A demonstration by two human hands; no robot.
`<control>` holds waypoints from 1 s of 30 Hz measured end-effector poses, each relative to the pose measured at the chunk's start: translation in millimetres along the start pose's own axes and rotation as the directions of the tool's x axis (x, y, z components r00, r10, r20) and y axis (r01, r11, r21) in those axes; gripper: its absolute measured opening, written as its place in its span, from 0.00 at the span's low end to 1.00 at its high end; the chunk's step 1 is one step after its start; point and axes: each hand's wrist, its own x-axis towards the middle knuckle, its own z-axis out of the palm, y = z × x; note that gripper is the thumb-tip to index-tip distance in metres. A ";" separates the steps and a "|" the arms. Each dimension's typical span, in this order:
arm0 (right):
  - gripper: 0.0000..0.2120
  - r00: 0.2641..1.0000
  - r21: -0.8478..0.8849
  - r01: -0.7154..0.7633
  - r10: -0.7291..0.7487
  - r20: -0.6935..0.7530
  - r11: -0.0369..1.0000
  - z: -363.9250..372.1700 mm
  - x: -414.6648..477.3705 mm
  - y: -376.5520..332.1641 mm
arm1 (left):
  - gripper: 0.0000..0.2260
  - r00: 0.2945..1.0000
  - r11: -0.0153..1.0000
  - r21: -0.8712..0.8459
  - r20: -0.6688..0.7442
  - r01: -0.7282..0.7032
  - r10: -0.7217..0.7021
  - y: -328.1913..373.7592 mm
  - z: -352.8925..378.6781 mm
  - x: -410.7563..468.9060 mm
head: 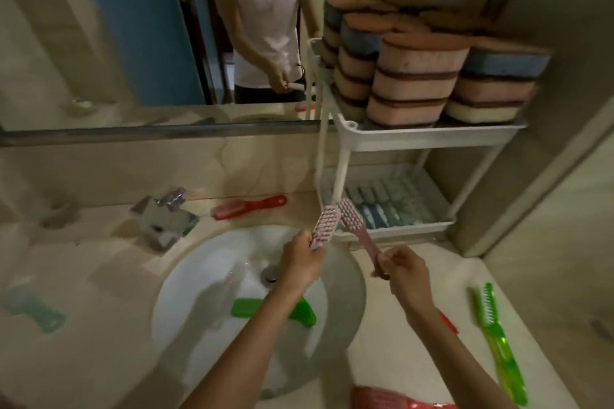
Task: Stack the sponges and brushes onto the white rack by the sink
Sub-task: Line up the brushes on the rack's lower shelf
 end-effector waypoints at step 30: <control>0.14 0.965 -0.745 0.021 0.183 0.191 0.666 -61.8 212.9 4.3 | 0.09 0.973 0.966 -0.116 0.054 0.230 -0.226 75.7 149.7 107.7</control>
